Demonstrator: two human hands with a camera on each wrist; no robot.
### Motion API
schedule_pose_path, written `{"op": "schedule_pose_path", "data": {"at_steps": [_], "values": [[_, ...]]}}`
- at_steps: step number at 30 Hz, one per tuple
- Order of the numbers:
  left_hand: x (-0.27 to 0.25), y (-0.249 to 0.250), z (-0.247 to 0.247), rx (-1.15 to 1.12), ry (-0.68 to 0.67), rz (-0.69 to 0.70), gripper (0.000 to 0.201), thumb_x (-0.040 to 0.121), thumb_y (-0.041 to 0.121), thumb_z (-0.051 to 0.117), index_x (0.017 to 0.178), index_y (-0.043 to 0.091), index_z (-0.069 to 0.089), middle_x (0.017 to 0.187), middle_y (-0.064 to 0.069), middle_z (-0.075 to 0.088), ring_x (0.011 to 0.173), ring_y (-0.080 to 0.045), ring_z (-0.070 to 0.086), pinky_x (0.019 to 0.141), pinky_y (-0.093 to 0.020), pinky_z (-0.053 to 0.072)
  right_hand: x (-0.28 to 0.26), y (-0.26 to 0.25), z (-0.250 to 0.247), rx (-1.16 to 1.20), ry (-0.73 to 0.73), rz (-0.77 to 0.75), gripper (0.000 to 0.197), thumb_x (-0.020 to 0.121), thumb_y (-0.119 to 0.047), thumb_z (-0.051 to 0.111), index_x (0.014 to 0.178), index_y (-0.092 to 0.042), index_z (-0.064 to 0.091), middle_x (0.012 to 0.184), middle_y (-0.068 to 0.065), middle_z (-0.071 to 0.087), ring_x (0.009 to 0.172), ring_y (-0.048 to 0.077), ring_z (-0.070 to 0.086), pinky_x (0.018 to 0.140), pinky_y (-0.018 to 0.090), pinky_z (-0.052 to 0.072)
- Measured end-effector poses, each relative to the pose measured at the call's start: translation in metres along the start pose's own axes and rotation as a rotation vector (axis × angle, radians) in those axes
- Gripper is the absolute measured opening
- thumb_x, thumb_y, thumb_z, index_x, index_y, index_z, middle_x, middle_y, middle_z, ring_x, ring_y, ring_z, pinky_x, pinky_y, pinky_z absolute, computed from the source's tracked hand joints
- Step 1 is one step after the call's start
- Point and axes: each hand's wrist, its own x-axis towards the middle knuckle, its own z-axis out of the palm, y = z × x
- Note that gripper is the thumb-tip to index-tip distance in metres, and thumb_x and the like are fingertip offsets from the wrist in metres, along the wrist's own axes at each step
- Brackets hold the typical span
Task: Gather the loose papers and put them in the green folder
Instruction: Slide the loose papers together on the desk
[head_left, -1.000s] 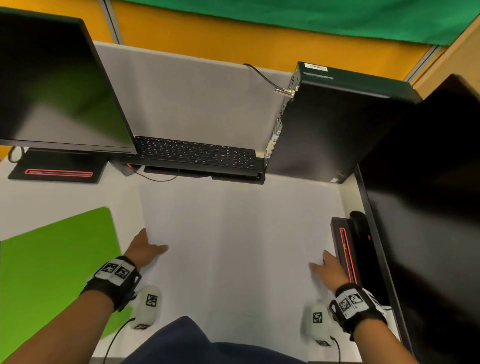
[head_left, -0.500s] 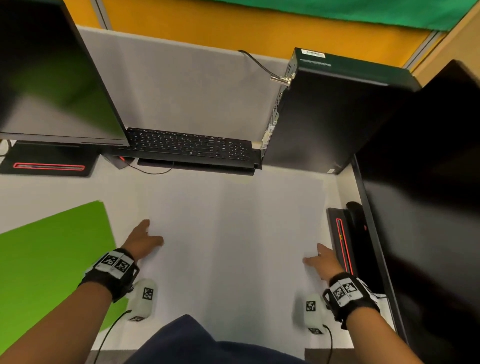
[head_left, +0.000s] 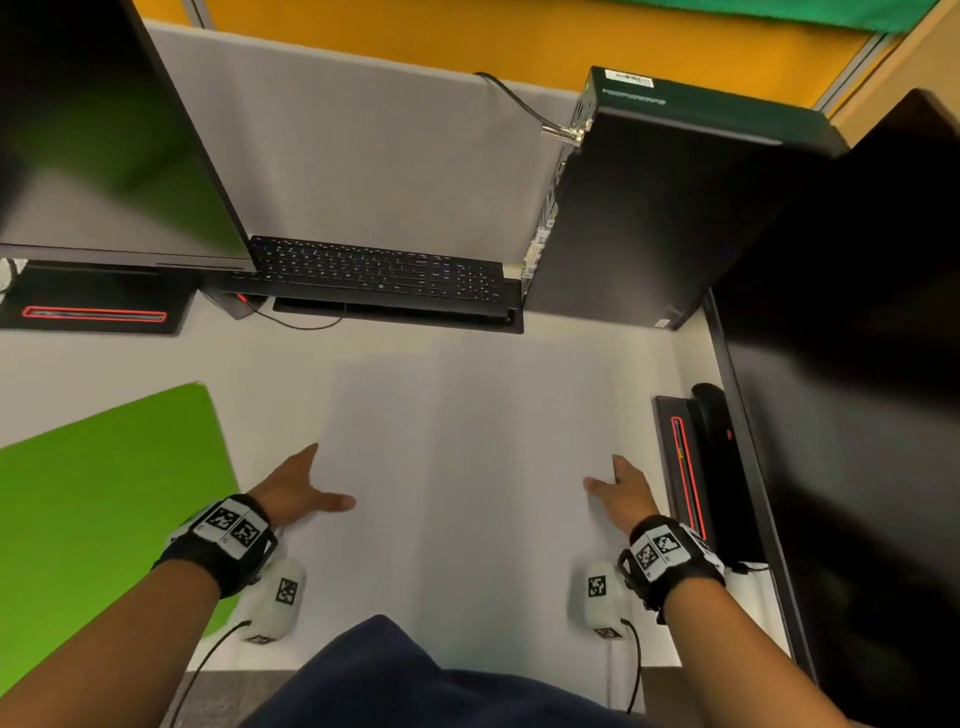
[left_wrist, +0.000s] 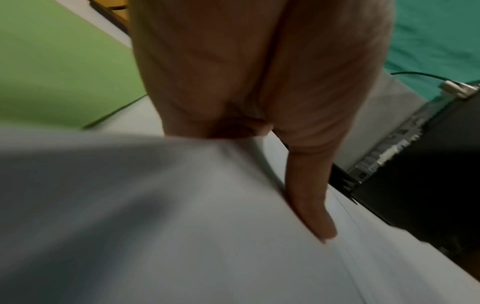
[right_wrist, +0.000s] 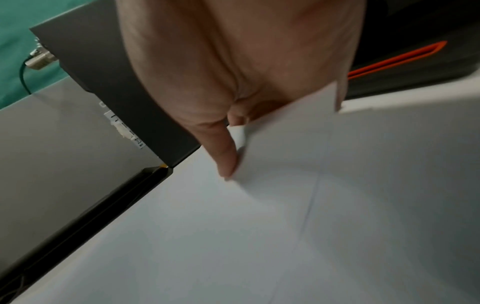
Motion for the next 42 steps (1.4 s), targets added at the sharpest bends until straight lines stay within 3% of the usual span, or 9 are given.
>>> {"op": "schedule_pose_path", "data": {"at_steps": [5,8,13,19,28,36,38,41,42], "values": [[0.001,0.007,0.005,-0.095,0.169,-0.016,0.074,0.068,0.011,0.080,0.132,0.005,0.044,0.132,-0.015,0.056,0.109,-0.023,0.054,0.097,-0.033,0.041,-0.012,0.005,0.013,-0.045,-0.147,0.027,0.050,0.087,-0.004,0.057,0.135,-0.003,0.044,0.134,0.014,0.055,0.119,0.029,0.054,0.105,0.037,0.042],[0.001,0.011,0.018,-0.152,0.186,0.000,0.077,0.069,0.031,0.080,0.134,0.010,0.043,0.134,-0.011,0.056,0.116,-0.027,0.056,0.104,-0.039,0.042,-0.019,0.006,0.022,-0.096,-0.191,0.024,0.051,0.086,-0.006,0.059,0.135,-0.005,0.044,0.133,0.011,0.054,0.120,0.028,0.053,0.106,0.038,0.041],[-0.004,0.020,0.032,0.017,0.444,-0.039,0.062,0.079,0.038,0.068,0.129,0.008,0.048,0.133,-0.018,0.052,0.124,-0.032,0.047,0.106,-0.037,0.034,-0.023,0.003,0.024,-0.156,0.095,0.051,0.047,0.082,-0.023,0.065,0.126,-0.009,0.053,0.132,0.015,0.050,0.117,0.030,0.052,0.097,0.035,0.043],[-0.007,0.040,0.063,-0.133,0.273,-0.103,0.086,0.073,0.045,0.071,0.140,0.008,0.033,0.147,-0.015,0.032,0.131,-0.031,0.041,0.110,-0.039,0.036,-0.037,-0.016,0.057,-0.125,-0.002,0.098,0.068,0.086,-0.025,0.060,0.144,-0.005,0.030,0.147,0.015,0.035,0.133,0.030,0.038,0.111,0.035,0.033],[0.000,0.057,0.066,-0.174,0.183,-0.205,0.085,0.080,0.043,0.065,0.141,-0.004,0.031,0.149,-0.018,0.037,0.135,-0.032,0.039,0.112,-0.038,0.033,-0.037,-0.030,0.068,-0.129,-0.030,0.158,0.074,0.086,-0.030,0.059,0.146,-0.004,0.024,0.150,0.015,0.031,0.137,0.031,0.032,0.112,0.037,0.030],[0.001,0.066,0.075,-0.041,0.301,-0.254,0.077,0.081,0.043,0.062,0.137,-0.003,0.037,0.145,-0.023,0.038,0.132,-0.036,0.038,0.109,-0.039,0.033,-0.029,-0.039,0.070,0.090,0.045,0.286,0.078,0.084,-0.027,0.064,0.145,-0.002,0.023,0.149,0.016,0.029,0.132,0.032,0.039,0.104,0.037,0.039],[0.001,0.067,0.079,-0.047,0.317,-0.220,0.076,0.080,0.040,0.063,0.138,0.000,0.036,0.144,-0.021,0.039,0.129,-0.036,0.042,0.107,-0.039,0.037,-0.026,-0.039,0.073,0.069,-0.003,0.296,0.061,0.083,-0.026,0.064,0.134,-0.003,0.043,0.137,0.014,0.044,0.125,0.030,0.047,0.100,0.035,0.041],[0.004,0.069,0.080,-0.144,0.315,-0.204,0.074,0.076,0.035,0.069,0.134,0.003,0.037,0.134,-0.018,0.052,0.119,-0.036,0.053,0.101,-0.042,0.045,-0.025,-0.042,0.078,0.063,-0.032,0.274,0.017,0.077,-0.026,0.065,0.075,-0.011,0.057,0.090,0.007,0.056,0.097,0.024,0.053,0.081,0.030,0.044],[0.003,0.071,0.079,-0.169,0.308,-0.209,0.075,0.074,0.035,0.071,0.133,0.003,0.037,0.131,-0.017,0.054,0.117,-0.036,0.054,0.099,-0.042,0.046,-0.028,-0.045,0.078,0.046,-0.034,0.279,0.020,0.078,-0.027,0.065,0.083,-0.008,0.061,0.092,0.009,0.059,0.100,0.026,0.054,0.082,0.031,0.044]]}}
